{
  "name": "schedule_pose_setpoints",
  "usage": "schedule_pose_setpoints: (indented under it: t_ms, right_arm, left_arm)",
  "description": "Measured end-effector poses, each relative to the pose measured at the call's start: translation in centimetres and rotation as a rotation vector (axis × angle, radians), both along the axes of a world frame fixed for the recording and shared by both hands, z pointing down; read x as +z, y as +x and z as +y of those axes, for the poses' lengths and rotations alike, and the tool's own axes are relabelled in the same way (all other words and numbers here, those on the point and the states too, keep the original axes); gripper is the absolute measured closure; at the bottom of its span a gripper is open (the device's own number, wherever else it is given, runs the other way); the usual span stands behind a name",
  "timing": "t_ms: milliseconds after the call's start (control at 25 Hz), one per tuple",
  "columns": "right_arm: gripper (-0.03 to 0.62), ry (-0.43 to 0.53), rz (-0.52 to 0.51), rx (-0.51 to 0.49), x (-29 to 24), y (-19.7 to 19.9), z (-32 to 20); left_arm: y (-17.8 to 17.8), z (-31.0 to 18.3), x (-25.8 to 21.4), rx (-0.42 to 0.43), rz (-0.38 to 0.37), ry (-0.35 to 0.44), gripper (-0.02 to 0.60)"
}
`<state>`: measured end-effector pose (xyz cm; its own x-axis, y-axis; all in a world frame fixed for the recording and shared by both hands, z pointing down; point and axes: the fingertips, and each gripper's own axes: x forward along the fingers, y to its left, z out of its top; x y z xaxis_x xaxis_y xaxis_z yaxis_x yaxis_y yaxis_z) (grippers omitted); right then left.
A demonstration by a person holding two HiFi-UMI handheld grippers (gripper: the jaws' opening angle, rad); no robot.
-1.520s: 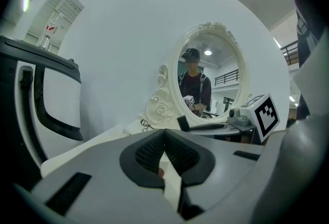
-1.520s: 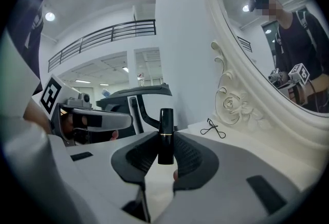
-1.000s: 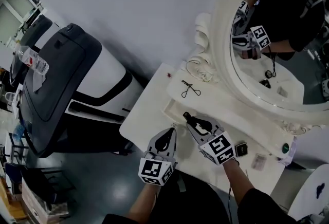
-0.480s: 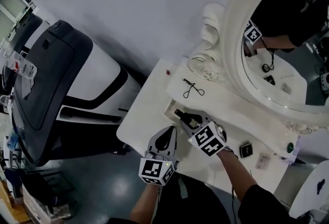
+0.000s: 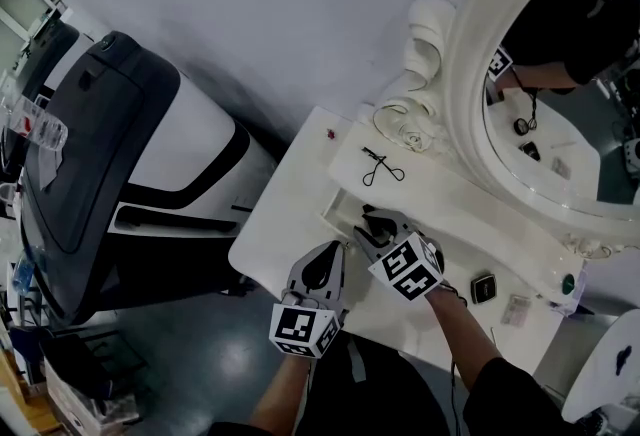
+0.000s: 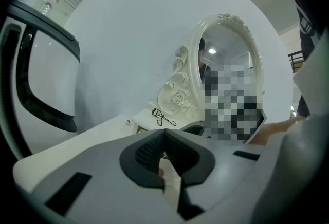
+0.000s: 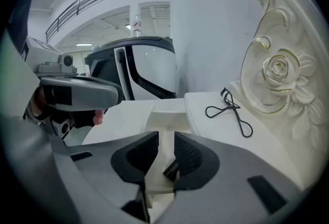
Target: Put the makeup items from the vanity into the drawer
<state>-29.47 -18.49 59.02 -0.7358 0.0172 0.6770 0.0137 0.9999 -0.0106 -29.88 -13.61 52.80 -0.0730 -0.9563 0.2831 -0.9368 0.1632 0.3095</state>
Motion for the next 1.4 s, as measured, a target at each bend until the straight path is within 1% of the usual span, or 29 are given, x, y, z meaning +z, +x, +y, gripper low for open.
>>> schedule_pose_setpoints:
  t_ms: [200,320,440,640,920,1160,1400]
  right_arm:
    - [0.494,-0.006,-0.072,0.038,-1.6,0.3,-0.4]
    - [0.533,-0.014,-0.131,0.083,-3.2,1.2,-0.6]
    - [0.548,-0.031,-0.183,0.129,-5.0,2.3,-0.3]
    - [0.564,-0.041,-0.256,0.197,-7.5,4.1,0.8]
    - [0.571,-0.046,-0.364,0.311,-11.0,6.7,3.7]
    - [0.571,-0.014,-0.406,0.441,-12.3,10.9,6.4]
    - [0.571,0.038,-0.411,0.569,-12.7,15.6,8.9]
  left_arm:
    - [0.4,-0.2,-0.7,0.012,-0.007,0.005,0.568]
    - [1.0,-0.2,-1.7,0.024,-0.022,0.012,0.568]
    - [1.6,0.0,-3.1,0.041,-0.040,0.022,0.568]
    - [2.7,1.2,-5.5,0.073,-0.071,0.039,0.568]
    - [4.4,3.7,-8.9,0.130,-0.109,0.087,0.568]
    - [7.5,5.7,-9.6,0.251,-0.108,0.115,0.568]
    - [11.6,7.7,-9.3,0.390,-0.092,0.126,0.568]
